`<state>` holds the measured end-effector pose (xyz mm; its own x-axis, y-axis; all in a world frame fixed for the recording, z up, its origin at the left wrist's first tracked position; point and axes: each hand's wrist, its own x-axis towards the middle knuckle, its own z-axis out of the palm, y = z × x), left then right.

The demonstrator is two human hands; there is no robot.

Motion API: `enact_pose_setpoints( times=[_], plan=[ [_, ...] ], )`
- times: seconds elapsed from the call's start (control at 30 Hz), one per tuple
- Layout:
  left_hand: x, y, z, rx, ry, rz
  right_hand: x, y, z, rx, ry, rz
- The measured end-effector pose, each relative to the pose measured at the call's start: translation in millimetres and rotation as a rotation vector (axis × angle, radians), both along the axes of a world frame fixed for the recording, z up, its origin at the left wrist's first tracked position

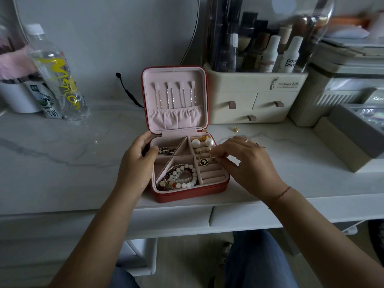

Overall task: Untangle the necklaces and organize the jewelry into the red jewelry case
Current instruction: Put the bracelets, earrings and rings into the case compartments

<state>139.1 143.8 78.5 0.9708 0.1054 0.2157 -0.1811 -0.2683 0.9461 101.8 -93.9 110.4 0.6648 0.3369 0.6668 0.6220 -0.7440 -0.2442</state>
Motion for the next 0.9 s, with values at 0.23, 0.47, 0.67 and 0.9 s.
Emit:
enact_pose_setpoints(
  times=[0.23,0.47,0.67,0.9],
  plan=[
    [-0.4,0.7,-0.5,-0.002,0.005,-0.001,-7.4,-6.3,4.3,0.128,0.204,0.003],
    [-2.1,-0.3,2.0,-0.008,0.018,0.000,-9.0,-3.6,2.8,0.109,0.250,-0.007],
    [-1.6,-0.3,2.3,0.001,0.008,0.005,-3.9,-26.6,2.6,0.378,0.270,-0.160],
    [-1.8,-0.8,3.3,0.011,0.009,0.013,17.8,-97.0,-4.0,0.361,0.410,-0.555]
  ],
)
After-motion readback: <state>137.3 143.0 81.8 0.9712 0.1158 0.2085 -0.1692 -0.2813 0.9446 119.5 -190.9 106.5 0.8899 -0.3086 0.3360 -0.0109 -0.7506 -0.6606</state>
